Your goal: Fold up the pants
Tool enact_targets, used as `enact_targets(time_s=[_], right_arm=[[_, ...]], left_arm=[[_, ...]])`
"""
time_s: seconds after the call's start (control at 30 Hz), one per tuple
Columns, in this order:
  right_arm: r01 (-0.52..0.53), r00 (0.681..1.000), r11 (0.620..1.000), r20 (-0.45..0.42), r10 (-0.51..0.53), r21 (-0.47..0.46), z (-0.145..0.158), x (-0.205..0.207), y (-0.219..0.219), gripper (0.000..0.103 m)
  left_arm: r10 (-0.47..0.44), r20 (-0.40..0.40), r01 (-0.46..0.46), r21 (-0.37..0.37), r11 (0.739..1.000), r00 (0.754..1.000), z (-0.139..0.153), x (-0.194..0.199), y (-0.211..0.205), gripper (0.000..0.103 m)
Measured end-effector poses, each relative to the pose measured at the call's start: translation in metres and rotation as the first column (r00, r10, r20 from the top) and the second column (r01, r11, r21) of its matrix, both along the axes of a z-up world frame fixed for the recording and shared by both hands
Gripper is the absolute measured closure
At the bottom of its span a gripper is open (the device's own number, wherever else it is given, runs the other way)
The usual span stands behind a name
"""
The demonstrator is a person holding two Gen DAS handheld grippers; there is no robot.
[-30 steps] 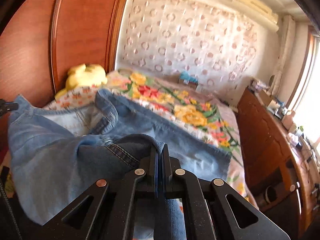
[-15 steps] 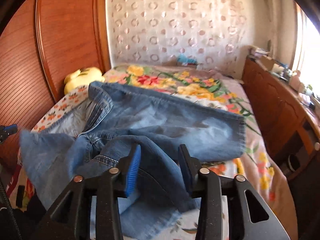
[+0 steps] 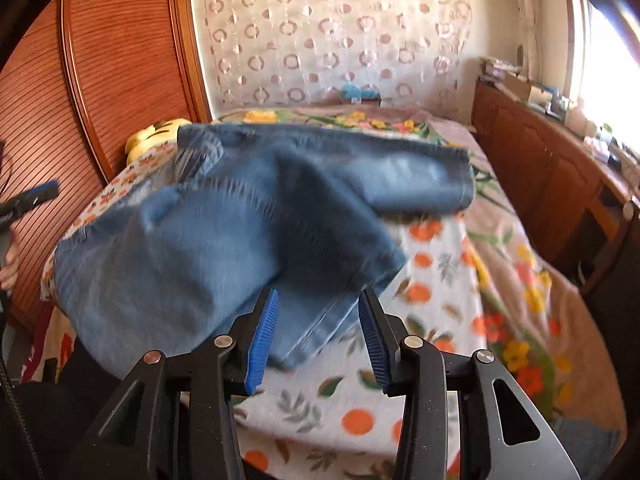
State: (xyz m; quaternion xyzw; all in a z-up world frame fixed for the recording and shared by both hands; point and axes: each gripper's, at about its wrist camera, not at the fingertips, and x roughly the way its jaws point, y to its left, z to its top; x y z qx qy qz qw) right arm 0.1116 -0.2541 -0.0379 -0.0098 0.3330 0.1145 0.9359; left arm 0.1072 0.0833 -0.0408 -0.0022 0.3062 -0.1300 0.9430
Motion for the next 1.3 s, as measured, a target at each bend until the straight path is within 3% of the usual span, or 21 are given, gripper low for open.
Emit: enact_targets(time_s=[0.3, 0.57, 0.67, 0.87, 0.9, 0.93, 1.03, 1.3], right_arm=[[-0.007, 0.999, 0.998, -0.053, 0.010, 0.054, -0.020, -0.001, -0.005, 0.060], [-0.021, 0.996, 0.998, -0.088, 0.026, 0.060, -0.036, 0.002, 0.003, 0.060], [-0.013, 0.997, 0.997, -0.081, 0.020, 0.078, -0.039, 0.007, 0.006, 0.060], [-0.001, 0.998, 0.993, -0.070, 0.009, 0.114, -0.044, 0.015, 0.005, 0.060], [-0.002, 0.998, 0.993, -0.068, 0.010, 0.117, -0.045, 0.015, 0.006, 0.063], [-0.006, 0.998, 0.993, -0.064, 0.014, 0.120, -0.045, 0.015, 0.007, 0.077], [-0.011, 0.999, 0.995, -0.048, 0.016, 0.103, -0.042, 0.013, 0.010, 0.097], [0.061, 0.996, 0.996, 0.069, -0.065, 0.058, 0.001, -0.007, -0.016, 0.101]], left_arm=[[-0.114, -0.014, 0.114, 0.028, 0.993, 0.993, -0.025, 0.044, -0.059, 0.027], [-0.064, -0.074, 0.068, 0.050, 0.996, 0.995, -0.057, 0.066, -0.056, 0.027], [-0.056, -0.130, 0.057, 0.001, 0.998, 0.990, -0.065, 0.074, -0.049, 0.027], [-0.038, -0.137, 0.036, -0.016, 0.999, 0.990, -0.067, 0.071, -0.048, 0.027], [-0.034, -0.134, 0.033, -0.013, 0.999, 0.990, -0.067, 0.069, -0.049, 0.027], [-0.032, -0.131, 0.031, -0.009, 0.999, 0.991, -0.066, 0.070, -0.048, 0.027], [-0.040, -0.118, 0.039, -0.007, 0.999, 0.992, -0.065, 0.070, -0.048, 0.027], [-0.035, -0.073, 0.036, 0.009, 0.999, 0.997, -0.059, 0.064, -0.049, 0.027]])
